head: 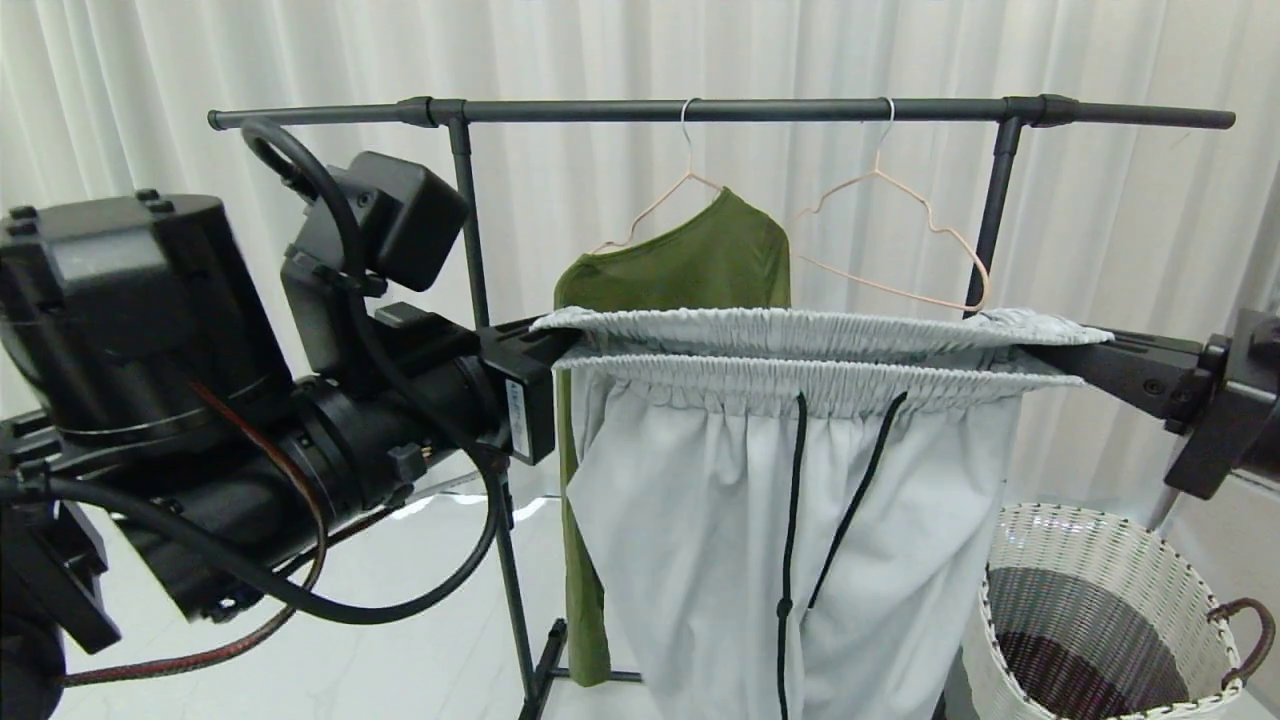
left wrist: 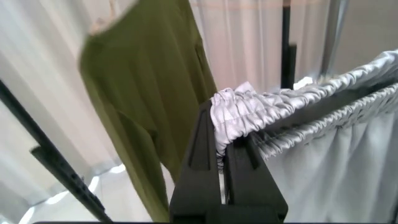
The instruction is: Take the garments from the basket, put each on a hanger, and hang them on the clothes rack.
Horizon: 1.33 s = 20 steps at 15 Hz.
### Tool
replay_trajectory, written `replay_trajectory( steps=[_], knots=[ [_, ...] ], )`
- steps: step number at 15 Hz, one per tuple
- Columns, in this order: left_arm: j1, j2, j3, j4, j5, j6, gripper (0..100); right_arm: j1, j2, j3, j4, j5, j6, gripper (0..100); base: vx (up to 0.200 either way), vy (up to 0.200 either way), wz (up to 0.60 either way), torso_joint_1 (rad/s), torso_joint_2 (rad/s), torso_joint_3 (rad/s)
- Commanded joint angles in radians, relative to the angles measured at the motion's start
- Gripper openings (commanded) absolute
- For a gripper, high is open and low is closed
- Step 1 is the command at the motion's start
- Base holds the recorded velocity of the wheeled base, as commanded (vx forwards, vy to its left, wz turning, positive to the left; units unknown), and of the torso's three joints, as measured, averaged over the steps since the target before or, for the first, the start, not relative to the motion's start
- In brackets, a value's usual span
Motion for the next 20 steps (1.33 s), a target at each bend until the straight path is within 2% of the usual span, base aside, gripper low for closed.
replay_trajectory(
  steps=[1, 5, 8, 12, 15, 20],
  knots=[
    [0.027, -0.008, -0.025, -0.001, 0.001, 0.0, 0, -0.001, 0.064, -0.055, -0.001, 0.005, 0.001, 0, 0.0, 0.0, 0.0, 0.0, 0.0, 0.0],
    [0.053, -0.013, -0.054, -0.001, -0.001, 0.0, 0, -0.001, 0.136, -0.103, -0.105, 0.008, 0.003, 0, 0.0, 0.0, 0.0, 0.0, 0.0, 0.0],
    [0.051, -0.007, -0.054, -0.001, -0.004, 0.005, 0, 0.001, 0.139, -0.106, -0.116, 0.009, -0.002, 0, 0.0, 0.0, 0.0, 0.0, 0.0, 0.0],
    [0.027, 0.05, -0.099, 0.003, -0.008, 0.01, 0, 0.021, 0.027, -0.032, -0.101, 0.012, -0.013, 0, 0.0, 0.0, 0.0, 0.0, 0.0, 0.0],
    [0.027, 0.105, -0.135, 0.003, -0.008, 0.008, 0, 0.036, -0.07, 0.006, -0.024, 0.015, -0.013, 0, 0.0, 0.0, 0.0, 0.0, 0.0, 0.0],
    [0.028, 0.173, -0.183, 0.003, -0.008, 0.008, 0, 0.053, -0.173, 0.015, -0.021, 0.023, -0.014, 0, 0.0, 0.0, 0.0, 0.0, 0.0, 0.0]
  ],
)
